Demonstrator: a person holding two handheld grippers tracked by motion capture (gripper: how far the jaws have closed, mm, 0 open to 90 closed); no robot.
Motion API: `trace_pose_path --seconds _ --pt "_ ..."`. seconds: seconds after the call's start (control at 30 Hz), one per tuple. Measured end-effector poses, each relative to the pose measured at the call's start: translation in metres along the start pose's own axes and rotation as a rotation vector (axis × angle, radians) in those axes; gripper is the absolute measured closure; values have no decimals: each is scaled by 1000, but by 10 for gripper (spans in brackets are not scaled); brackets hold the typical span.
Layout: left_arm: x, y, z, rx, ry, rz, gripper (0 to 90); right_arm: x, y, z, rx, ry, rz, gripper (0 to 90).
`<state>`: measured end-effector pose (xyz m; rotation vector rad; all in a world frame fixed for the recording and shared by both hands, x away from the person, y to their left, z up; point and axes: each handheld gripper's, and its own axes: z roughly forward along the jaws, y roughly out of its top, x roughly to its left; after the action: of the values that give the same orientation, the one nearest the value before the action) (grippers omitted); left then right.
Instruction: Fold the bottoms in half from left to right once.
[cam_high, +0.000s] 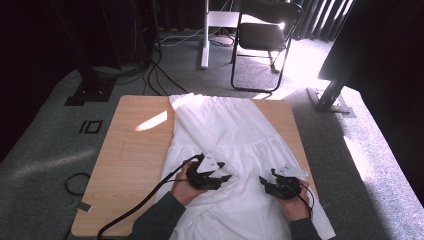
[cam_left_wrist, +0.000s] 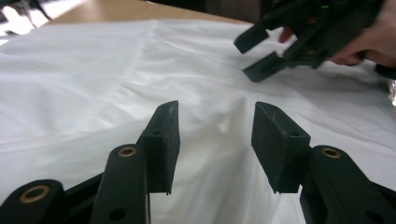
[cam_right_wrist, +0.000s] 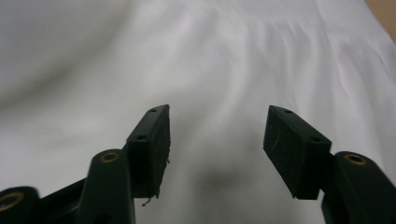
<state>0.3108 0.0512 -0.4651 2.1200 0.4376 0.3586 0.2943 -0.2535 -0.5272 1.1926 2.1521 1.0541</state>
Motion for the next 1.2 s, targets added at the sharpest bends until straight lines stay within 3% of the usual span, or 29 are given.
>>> trace_pose_path --seconds 0.03,0.07,0.1,0.13,0.17,0.2,0.23,0.27,0.3,0.33,0.37,0.43,0.53,0.57,0.6,0.63,0.67,0.7,0.77,0.87,0.9,0.93,1.0,1.03,1.07,1.1,1.13,1.17,1.2 --pt "0 0 0 0 0 0 509 5 6 -2 -17 13 -5 430" --pt "4 0 -15 2 69 16 504 14 16 -4 -42 36 -17 433" --pt "4 0 -15 2 69 16 503 14 16 -4 -42 36 -17 433" --pt "11 -3 -30 6 118 16 499 28 31 -4 -67 69 -42 436" --pt "11 -3 -30 6 118 16 498 28 31 -4 -67 69 -42 436" --pt "16 -8 -41 -6 141 -3 497 40 43 -2 -93 97 -70 433" --pt "16 -8 -41 -6 141 -3 497 40 43 -2 -93 97 -70 433" --pt "20 -15 -50 -13 149 -34 494 47 53 3 -104 151 -61 428" --pt "20 -15 -50 -13 149 -34 492 47 53 3 -104 151 -61 428" --pt "20 -20 -54 -1 178 -35 481 54 61 10 -106 189 -48 420" --pt "21 -22 -56 3 189 -36 481 54 61 10 -106 189 -48 420" --pt "22 -32 -60 10 201 -62 475 60 65 20 -76 195 -55 410" --pt "24 -49 -66 27 229 -91 469 70 61 42 49 181 -93 445" --pt "24 -49 -66 27 229 -91 469 70 61 42 49 181 -93 445" --pt "29 -60 -70 38 239 -121 469 70 57 48 103 179 -99 657" --pt "29 -60 -70 38 239 -121 468 70 57 48 103 179 -99 657" --pt "35 -69 -74 53 264 -147 468 66 56 50 152 198 -102 881" --pt "35 -69 -74 53 264 -147 469 66 56 50 152 198 -102 881" --pt "41 -77 -79 61 287 -165 469 64 62 39 125 206 -119 888" --pt "51 -90 -79 84 309 -210 469 61 77 12 11 188 -118 888" --pt "51 -90 -79 84 309 -210 468 61 77 12 11 188 -118 888" --pt "53 -94 -74 104 313 -220 467 57 86 -6 -52 168 -122 887" --pt "53 -99 -68 130 322 -215 463 53 93 -22 -110 139 -128 888" --pt "53 -99 -68 130 322 -215 461 53 93 -22 -110 139 -128 888" --pt "55 -104 -60 153 339 -222 453 46 97 -33 -155 106 -117 887" --pt "55 -104 -60 153 339 -222 451 46 97 -33 -155 106 -117 887" --pt "59 -111 -52 177 336 -259 440 37 96 -40 -177 83 -96 886" --pt "59 -111 -52 177 336 -259 424 37 96 -40 -177 83 -96 886" --pt "62 -117 -45 190 321 -292 424 33 95 -41 -177 82 -87 886"
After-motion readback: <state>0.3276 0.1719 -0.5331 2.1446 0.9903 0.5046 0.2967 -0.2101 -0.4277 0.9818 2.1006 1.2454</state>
